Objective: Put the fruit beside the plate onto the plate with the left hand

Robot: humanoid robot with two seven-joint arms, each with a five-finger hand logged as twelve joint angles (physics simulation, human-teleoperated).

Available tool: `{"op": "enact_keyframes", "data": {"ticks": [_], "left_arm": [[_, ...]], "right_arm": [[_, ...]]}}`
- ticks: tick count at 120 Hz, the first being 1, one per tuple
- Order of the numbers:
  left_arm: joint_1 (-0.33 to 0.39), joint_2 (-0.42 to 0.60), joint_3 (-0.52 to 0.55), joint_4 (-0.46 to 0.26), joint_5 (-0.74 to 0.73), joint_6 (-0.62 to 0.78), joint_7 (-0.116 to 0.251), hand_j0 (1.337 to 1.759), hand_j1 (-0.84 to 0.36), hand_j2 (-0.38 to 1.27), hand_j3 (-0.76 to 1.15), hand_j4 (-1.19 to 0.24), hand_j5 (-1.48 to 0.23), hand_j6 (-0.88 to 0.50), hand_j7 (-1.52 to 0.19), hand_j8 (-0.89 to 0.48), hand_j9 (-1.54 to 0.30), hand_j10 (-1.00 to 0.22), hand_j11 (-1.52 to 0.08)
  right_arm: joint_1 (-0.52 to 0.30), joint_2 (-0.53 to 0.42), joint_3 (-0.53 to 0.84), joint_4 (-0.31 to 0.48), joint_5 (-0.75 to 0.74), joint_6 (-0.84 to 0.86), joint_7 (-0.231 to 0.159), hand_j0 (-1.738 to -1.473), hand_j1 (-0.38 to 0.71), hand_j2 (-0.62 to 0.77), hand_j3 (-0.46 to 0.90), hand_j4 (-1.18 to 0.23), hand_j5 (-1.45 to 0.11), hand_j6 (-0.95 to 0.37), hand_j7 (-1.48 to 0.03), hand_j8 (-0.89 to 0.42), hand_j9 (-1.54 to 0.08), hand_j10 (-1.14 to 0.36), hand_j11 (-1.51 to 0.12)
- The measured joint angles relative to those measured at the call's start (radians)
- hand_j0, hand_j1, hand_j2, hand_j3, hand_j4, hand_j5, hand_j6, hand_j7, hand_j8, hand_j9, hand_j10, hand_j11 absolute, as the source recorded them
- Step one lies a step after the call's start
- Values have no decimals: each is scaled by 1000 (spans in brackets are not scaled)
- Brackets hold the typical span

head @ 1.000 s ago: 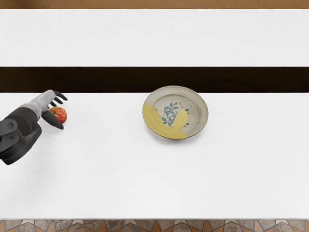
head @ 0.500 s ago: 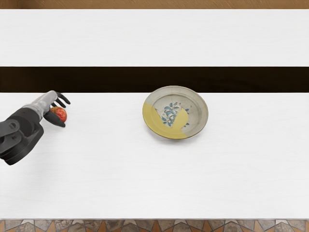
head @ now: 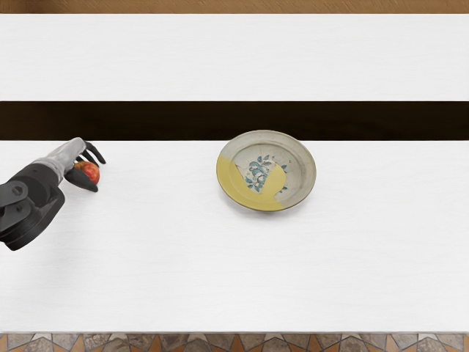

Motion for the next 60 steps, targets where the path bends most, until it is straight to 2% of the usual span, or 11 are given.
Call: {"op": "enact_keyframes", "data": {"ticks": [33,39,48,60], "left_arm": [[-1,-2,-1,0,-6,-1,1,1652,-305,222,0,-669,-925,-451,-909,-355,-909,-444,-919],[-5,-2,-1,-1,-10,-1,0,1652,-313,278,0,-677,-946,-440,-923,-343,-922,-444,-934],[-12,-2,-1,-4,-12,-2,0,1652,-320,262,0,-687,-969,-425,-950,-322,-940,-430,-949],[-23,-2,-3,-8,-17,-4,0,1653,-350,323,0,-689,-1004,-396,-973,-313,-963,-421,-965]], "right_arm": [[5,0,0,0,0,-2,0,-1658,-349,0,0,0,0,0,0,0,0,0,0],[5,0,0,0,0,-2,0,-1658,-349,0,0,0,0,0,0,0,0,0,0],[6,0,0,0,0,-2,0,-1658,-349,0,0,0,0,0,0,0,0,0,0],[11,0,0,0,0,-2,0,-1658,-349,0,0,0,0,0,0,0,0,0,0]]}}
